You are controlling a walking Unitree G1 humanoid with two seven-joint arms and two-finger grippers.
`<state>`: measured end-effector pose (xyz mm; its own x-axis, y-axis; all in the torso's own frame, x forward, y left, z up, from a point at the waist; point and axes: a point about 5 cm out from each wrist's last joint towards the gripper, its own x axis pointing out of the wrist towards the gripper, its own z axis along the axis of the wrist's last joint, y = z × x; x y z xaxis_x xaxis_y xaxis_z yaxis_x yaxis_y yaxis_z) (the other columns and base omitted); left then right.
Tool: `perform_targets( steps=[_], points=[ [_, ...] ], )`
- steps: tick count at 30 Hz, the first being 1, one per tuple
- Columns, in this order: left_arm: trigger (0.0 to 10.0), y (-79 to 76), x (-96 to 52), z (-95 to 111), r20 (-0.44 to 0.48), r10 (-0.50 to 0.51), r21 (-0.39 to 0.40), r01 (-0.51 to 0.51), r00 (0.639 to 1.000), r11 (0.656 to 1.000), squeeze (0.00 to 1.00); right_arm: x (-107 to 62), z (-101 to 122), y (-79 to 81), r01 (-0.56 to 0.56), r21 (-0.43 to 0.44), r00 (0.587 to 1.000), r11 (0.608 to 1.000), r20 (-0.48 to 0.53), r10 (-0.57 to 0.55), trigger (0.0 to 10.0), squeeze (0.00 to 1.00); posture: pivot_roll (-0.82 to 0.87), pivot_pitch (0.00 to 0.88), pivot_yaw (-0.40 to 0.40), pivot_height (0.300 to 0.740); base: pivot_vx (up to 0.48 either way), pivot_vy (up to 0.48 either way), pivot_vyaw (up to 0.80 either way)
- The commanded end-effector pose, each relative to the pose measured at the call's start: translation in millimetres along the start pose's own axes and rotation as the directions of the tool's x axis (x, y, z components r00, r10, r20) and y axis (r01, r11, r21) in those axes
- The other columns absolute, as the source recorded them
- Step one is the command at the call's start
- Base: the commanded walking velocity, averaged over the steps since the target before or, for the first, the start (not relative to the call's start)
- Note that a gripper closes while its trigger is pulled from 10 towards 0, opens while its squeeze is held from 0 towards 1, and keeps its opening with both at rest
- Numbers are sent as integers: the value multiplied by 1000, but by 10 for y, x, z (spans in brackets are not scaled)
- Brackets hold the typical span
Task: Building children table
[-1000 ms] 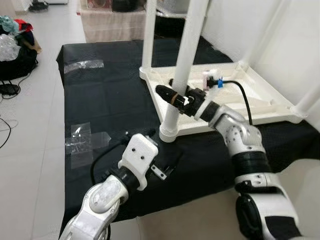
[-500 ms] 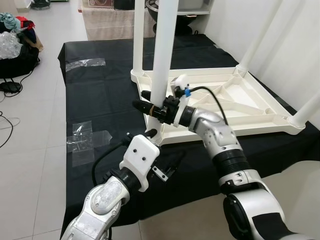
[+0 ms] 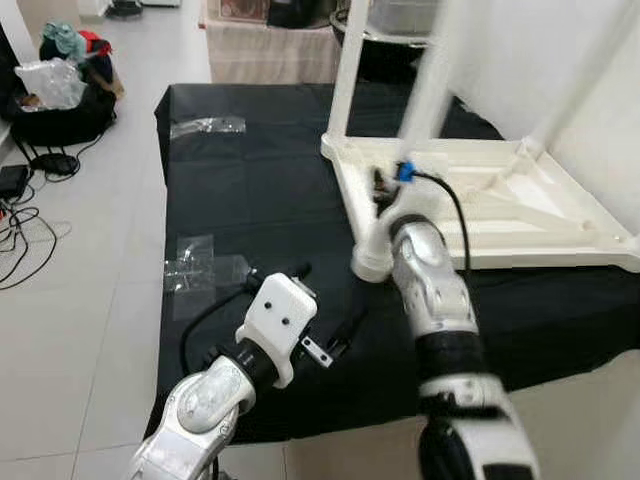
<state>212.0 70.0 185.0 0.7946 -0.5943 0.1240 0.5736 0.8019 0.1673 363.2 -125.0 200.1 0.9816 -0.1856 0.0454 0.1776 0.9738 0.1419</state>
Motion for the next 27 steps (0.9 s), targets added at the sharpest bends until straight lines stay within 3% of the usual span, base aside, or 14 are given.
perform_targets(
  steps=[1,2,3,4,7,8,10,11,15,17,20,21,22,27],
  points=[
    [10000,-13,-6,0,3,-6,9,6,1000,1000,0,-44,-21,-56,83,17,996,996,-23,-83,1255,0,82,47,-115,740,0,0,0],
    [10000,-15,-4,1,4,-6,8,6,1000,1000,0,-64,-39,43,46,28,998,999,-35,-45,5451,0,82,47,-115,740,0,0,0],
    [10000,-15,-4,1,4,-6,8,6,1000,1000,0,-64,-39,43,46,28,998,999,-35,-45,5451,0,82,47,-115,740,0,0,0],
    [10000,-20,-2,-1,4,-7,7,7,1000,1000,0,-61,-28,156,-20,44,1000,999,-22,21,10000,0,79,39,-114,740,0,0,0],
    [10000,-24,0,-2,5,-7,6,7,1000,1000,0,-55,-8,261,-102,83,995,991,1,102,10000,153,79,39,-114,740,0,0,0],
    [10000,-30,1,-4,5,-8,6,8,1000,1000,0,-43,37,323,-182,103,983,978,44,179,10000,1000,77,36,-114,740,0,0,0],
    [10000,-31,1,-5,4,-8,6,8,1000,1000,0,-17,79,350,-253,96,966,963,75,247,10000,1000,80,36,-118,740,0,0,0],
    [10000,-28,-4,-9,3,-7,7,7,1000,1000,0,24,114,350,-336,78,940,939,95,328,10000,0,82,32,-119,740,0,0,0],
    [10000,-23,-8,-11,2,-5,7,5,1000,1000,0,64,134,337,-423,70,905,904,86,417,10000,0,81,31,-117,740,0,0,0],
    [10000,-22,-11,-13,2,-5,7,5,1000,1000,0,68,128,356,-562,85,827,823,57,559,10000,0,79,28,-112,740,0,0,0],
    [10000,-25,2,-8,8,-17,9,17,1000,1000,0,-226,150,284,-961,120,254,248,32,967,10000,0,77,26,-108,740,0,0,0],
    [10000,-25,2,-8,8,-17,9,17,1000,1000,0,-226,150,284,-961,120,254,248,32,967,10000,0,77,26,-108,740,0,0,0],
    [10000,-33,10,-2,10,-21,7,21,1000,1000,0,-280,134,270,-981,132,143,141,7,990,10000,0,83,27,-111,740,0,0,0],
    [10000,-97,8,10,13,-37,-6,37,999,999,0,-269,74,387,-984,167,50,57,-46,998,10000,0,92,36,-116,740,0,0,0]
  ],
)
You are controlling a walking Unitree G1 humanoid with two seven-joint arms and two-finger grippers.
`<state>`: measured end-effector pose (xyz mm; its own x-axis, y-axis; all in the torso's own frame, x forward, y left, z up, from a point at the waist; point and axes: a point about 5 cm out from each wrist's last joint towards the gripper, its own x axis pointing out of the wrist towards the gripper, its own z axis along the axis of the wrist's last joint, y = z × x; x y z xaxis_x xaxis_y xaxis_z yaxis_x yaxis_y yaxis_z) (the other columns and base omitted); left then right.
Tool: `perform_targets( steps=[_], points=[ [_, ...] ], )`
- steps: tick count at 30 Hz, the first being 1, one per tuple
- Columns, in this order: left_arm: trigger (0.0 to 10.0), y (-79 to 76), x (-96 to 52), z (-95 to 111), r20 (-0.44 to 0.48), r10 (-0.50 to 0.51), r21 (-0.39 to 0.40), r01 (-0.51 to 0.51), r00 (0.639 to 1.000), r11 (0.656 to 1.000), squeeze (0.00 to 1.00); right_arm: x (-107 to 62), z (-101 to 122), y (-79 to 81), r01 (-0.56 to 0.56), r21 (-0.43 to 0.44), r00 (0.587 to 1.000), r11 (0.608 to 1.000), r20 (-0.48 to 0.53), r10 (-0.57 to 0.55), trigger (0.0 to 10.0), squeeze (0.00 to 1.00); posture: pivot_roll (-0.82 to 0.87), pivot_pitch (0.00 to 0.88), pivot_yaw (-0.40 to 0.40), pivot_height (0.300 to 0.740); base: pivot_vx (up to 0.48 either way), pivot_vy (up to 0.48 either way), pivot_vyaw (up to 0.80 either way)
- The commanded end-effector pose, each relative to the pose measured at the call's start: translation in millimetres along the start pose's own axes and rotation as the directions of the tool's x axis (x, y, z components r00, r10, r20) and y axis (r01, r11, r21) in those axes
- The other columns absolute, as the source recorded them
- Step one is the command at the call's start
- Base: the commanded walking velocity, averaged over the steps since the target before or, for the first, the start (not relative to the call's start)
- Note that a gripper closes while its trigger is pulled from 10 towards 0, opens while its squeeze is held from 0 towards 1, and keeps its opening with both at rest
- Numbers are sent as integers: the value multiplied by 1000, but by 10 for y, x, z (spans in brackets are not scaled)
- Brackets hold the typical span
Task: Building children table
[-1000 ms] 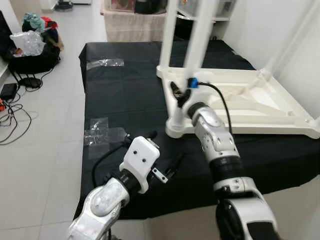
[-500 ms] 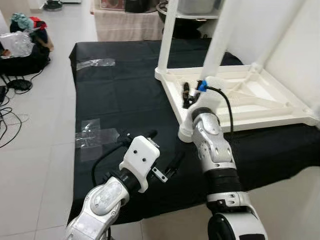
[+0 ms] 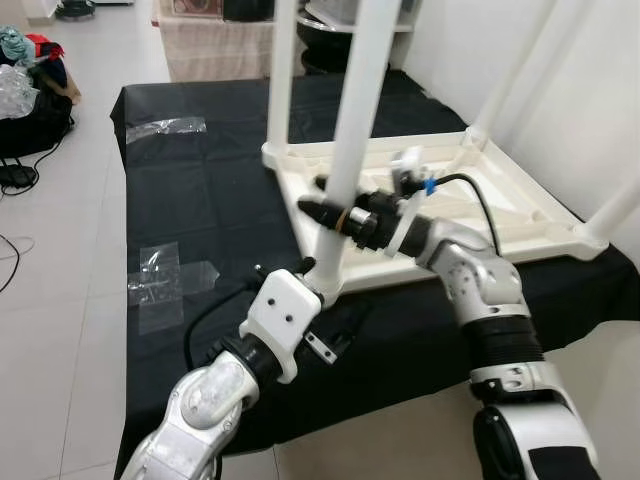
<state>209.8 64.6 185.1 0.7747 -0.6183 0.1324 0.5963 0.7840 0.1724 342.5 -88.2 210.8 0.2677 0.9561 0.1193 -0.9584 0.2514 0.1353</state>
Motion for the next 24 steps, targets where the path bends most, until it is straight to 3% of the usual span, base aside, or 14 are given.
perform_targets(
  steps=[1,4,5,10,11,14,15,16,17,19,20,22,23,24],
  points=[
    [10000,-42,-6,1,0,-8,-8,8,1000,1000,0,49,2,8,-37,-2,999,999,-26,37,10000,0,92,36,-116,740,0,0,0],
    [10000,-61,-15,0,-3,-8,-14,8,1000,1000,0,151,-61,-15,-54,-5,997,999,-61,54,10000,0,101,39,-125,740,0,0,0],
    [10000,-59,-21,-1,-5,-4,-13,4,1000,1000,0,205,-101,-64,-10,-25,997,1000,-77,8,0,0,105,40,-130,740,0,0,0],
    [10000,-43,-30,-1,-6,9,-10,-9,1000,1000,0,252,-123,-134,64,-47,996,997,-57,-67,0,0,104,38,-131,740,0,0,0],
    [10000,-40,-32,-2,-6,12,-10,-12,1000,1000,0,242,-95,-196,175,-80,984,981,-29,-178,0,0,103,40,-128,740,0,0,0],
    [10000,-39,-32,-2,-6,13,-9,-13,1000,1000,0,216,-70,-236,236,-96,971,967,-10,-238,0,0,103,40,-128,740,0,0,0],
    [10000,-19,-30,-12,-7,19,-4,-19,1000,1000,0,47,47,-459,613,-94,790,784,83,-608,0,0,86,41,-117,740,0,0,0],
    [10000,-4,-23,-20,-8,25,0,-25,1000,1000,0,-75,72,-542,771,-49,636,635,116,-763,0,0,78,41,-116,740,0,0,0],
    [10000,-4,-23,-20,-8,25,0,-25,1000,1000,0,-75,72,-542,771,-49,636,635,116,-763,0,0,78,41,-116,740,0,0,0],
    [10000,20,1,-31,-6,40,3,-40,999,999,0,-279,29,-600,925,-21,378,378,120,-918,0,0,70,38,-107,740,0,0,0],
    [10000,20,1,-31,-6,40,3,-40,999,999,0,-279,29,-600,925,-21,378,378,120,-918,0,0,70,38,-107,740,0,0,0],
    [10000,37,26,-34,-4,58,11,-58,998,998,0,-403,0,-548,979,-24,204,202,146,-968,0,0,74,37,-107,740,0,0,0],
    [10000,37,26,-34,-4,58,11,-58,998,998,0,-403,0,-548,979,-24,204,202,146,-968,0,0,74,37,-107,740,0,0,0],
    [10000,42,30,-35,-3,65,13,-65,998,998,0,-431,-9,-530,989,-14,150,150,159,-976,0,0,74,37,-107,740,0,0,0]
  ],
)
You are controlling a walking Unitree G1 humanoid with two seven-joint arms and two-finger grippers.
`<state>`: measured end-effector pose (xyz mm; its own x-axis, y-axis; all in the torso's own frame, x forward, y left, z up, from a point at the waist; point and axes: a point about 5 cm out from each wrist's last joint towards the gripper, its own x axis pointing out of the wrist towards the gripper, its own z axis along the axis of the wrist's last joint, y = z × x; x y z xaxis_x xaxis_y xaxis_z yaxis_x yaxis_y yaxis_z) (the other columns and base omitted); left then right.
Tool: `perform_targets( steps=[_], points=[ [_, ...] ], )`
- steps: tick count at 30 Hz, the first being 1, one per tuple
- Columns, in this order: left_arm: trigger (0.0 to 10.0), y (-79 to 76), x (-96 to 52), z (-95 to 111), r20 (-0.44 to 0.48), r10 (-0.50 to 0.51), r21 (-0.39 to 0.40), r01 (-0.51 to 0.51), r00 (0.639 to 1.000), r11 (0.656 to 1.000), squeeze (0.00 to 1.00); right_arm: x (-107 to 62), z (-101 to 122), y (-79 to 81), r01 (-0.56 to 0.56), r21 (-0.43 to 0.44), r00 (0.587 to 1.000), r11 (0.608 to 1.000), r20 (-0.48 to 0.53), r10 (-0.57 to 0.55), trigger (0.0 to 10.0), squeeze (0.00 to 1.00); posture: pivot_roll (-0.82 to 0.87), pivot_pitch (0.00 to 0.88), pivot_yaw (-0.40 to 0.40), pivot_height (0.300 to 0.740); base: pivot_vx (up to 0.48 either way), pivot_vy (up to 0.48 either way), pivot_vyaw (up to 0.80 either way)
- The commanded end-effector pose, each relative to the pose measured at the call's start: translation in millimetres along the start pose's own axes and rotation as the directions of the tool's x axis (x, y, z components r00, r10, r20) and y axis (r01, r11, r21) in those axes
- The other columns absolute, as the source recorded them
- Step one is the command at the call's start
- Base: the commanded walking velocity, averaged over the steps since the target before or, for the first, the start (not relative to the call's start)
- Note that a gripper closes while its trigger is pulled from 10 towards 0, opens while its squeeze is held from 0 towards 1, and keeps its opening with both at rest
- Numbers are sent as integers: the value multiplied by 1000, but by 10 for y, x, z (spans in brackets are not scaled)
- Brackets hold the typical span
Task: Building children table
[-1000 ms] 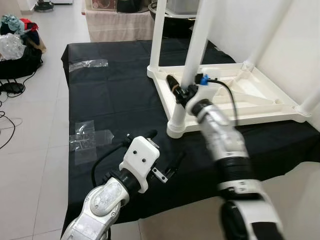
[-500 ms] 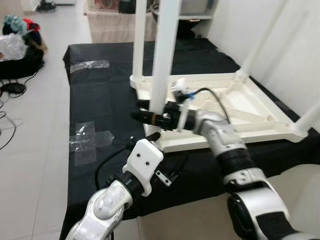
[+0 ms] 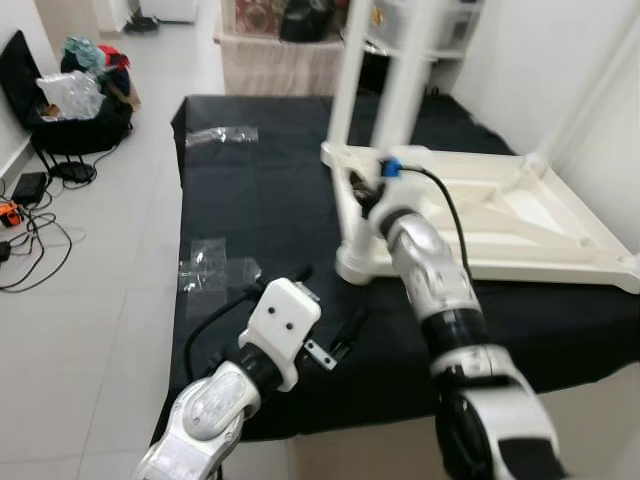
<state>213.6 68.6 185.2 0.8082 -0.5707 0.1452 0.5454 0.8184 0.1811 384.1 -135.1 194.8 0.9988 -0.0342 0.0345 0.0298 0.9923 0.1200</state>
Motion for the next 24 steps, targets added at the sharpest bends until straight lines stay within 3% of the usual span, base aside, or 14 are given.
perform_targets(
  steps=[1,2,3,7,8,13,14,17,18,20,21,22,23,24],
  points=[
    [10000,9,1,-42,-17,25,1,-25,1000,1000,0,-64,57,-58,137,16,990,990,35,-138,0,0,79,38,-106,740,0,0,0],
    [10000,9,1,-42,-17,25,1,-25,1000,1000,0,-64,57,-58,137,16,990,990,35,-138,0,0,79,38,-106,740,0,0,0],
    [10000,37,-34,-67,-34,46,8,-46,998,999,0,-91,83,-20,161,21,985,987,51,-162,10000,0,86,41,-114,740,0,0,0],
    [10000,83,-130,-139,-74,80,14,-79,994,997,0,-89,175,162,77,19,991,997,109,-79,10000,0,87,43,-114,740,0,0,0],
    [10000,80,-139,-148,-78,81,13,-80,994,997,0,-74,200,213,25,28,991,999,133,-28,10000,1000,86,44,-116,740,0,0,0],
    [10000,66,-137,-150,-77,76,6,-76,994,997,0,24,314,266,-42,-9,983,999,177,43,10000,1000,87,43,-118,740,0,0,0],
    [10000,62,-134,-149,-74,75,5,-75,994,997,0,131,337,224,-103,-54,986,993,123,109,10000,0,88,44,-119,740,0,0,0],
    [10000,62,-132,-149,-73,76,5,-75,994,997,0,147,337,214,-114,-59,987,992,106,120,10000,0,88,44,-119,740,0,0,0],
    [10000,57,-126,-143,-67,70,-1,-70,995,998,0,185,258,222,-238,-6,971,971,7,238,10000,0,80,41,-116,740,0,0,0],
    [10000,57,-126,-143,-67,70,-1,-70,995,998,0,185,258,222,-238,-6,971,971,7,238,10000,0,80,41,-116,740,0,0,0],
    [10000,49,-116,-136,-61,62,-5,-63,996,998,0,167,178,231,-445,59,891,893,-66,449,10000,0,81,41,-117,740,0,0,0],
    [10000,49,-116,-136,-61,62,-5,-63,996,998,0,167,178,231,-445,59,891,893,-66,449,10000,0,81,41,-117,740,0,0,0],
    [10000,43,-109,-133,-58,58,-7,-58,997,998,0,89,145,233,-640,120,757,759,-75,649,10000,0,82,40,-118,740,0,0,0],
    [10000,43,-109,-133,-58,58,-7,-58,997,998,0,89,145,233,-640,120,757,759,-75,649,10000,0,82,40,-118,740,0,0,0]
  ],
)
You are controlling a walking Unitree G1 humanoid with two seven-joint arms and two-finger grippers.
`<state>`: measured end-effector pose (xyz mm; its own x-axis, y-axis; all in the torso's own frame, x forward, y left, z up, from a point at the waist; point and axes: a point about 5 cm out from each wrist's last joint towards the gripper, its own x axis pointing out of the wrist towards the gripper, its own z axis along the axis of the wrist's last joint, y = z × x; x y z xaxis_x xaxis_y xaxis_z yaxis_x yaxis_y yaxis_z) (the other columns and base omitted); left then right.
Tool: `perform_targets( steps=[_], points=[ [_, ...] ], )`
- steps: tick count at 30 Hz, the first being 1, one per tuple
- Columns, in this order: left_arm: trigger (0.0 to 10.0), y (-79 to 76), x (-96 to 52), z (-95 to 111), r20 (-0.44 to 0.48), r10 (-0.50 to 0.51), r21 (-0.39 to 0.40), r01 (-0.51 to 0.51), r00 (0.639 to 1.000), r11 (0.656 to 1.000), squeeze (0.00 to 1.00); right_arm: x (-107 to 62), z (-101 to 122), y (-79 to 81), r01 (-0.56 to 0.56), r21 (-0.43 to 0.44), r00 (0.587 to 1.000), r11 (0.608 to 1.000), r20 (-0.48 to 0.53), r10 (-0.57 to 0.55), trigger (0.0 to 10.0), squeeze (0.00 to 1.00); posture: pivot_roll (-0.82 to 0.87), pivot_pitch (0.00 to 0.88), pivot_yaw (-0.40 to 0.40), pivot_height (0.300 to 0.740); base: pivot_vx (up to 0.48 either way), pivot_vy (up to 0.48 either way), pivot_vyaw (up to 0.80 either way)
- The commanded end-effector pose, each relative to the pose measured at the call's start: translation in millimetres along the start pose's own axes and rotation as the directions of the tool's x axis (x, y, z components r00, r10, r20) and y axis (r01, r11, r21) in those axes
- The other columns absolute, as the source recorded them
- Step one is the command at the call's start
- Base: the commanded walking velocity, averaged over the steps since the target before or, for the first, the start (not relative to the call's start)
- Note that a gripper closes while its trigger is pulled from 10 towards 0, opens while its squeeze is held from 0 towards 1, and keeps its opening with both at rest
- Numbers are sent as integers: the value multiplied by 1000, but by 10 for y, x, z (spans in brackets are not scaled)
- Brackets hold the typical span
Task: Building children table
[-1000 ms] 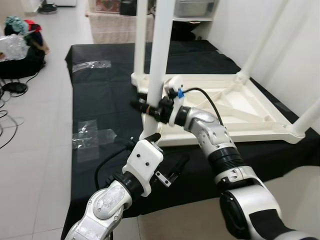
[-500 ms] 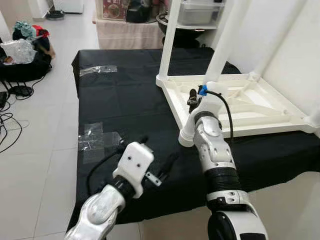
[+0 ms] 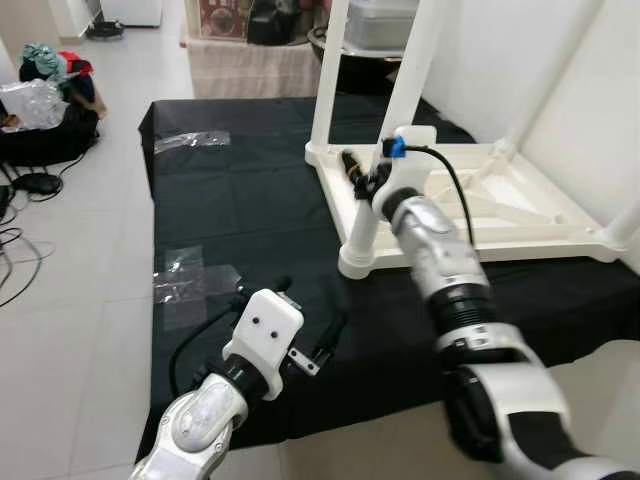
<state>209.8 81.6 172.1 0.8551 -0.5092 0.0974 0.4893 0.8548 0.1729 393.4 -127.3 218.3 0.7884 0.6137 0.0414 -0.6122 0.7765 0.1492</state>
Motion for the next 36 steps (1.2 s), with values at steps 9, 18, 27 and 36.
perform_targets(
  steps=[9,18,27,36],
  points=[
    [10000,-38,7,34,14,-14,-7,14,1000,1000,0,-37,-205,412,-577,107,815,810,11,579,10000,0,102,49,-123,740,0,0,0],
    [10000,-48,12,46,19,-20,-7,20,1000,1000,0,127,-283,526,-506,96,862,857,23,506,0,0,100,48,-124,740,0,0,0],
    [10000,-57,21,37,20,-22,-8,23,1000,1000,0,101,-224,14,388,1,921,922,47,-387,0,0,87,46,-121,740,0,0,0],
    [10000,-64,45,44,26,-28,-9,29,999,1000,0,-199,-238,83,752,22,652,658,115,-749,0,0,83,47,-118,740,0,0,0]
  ],
)
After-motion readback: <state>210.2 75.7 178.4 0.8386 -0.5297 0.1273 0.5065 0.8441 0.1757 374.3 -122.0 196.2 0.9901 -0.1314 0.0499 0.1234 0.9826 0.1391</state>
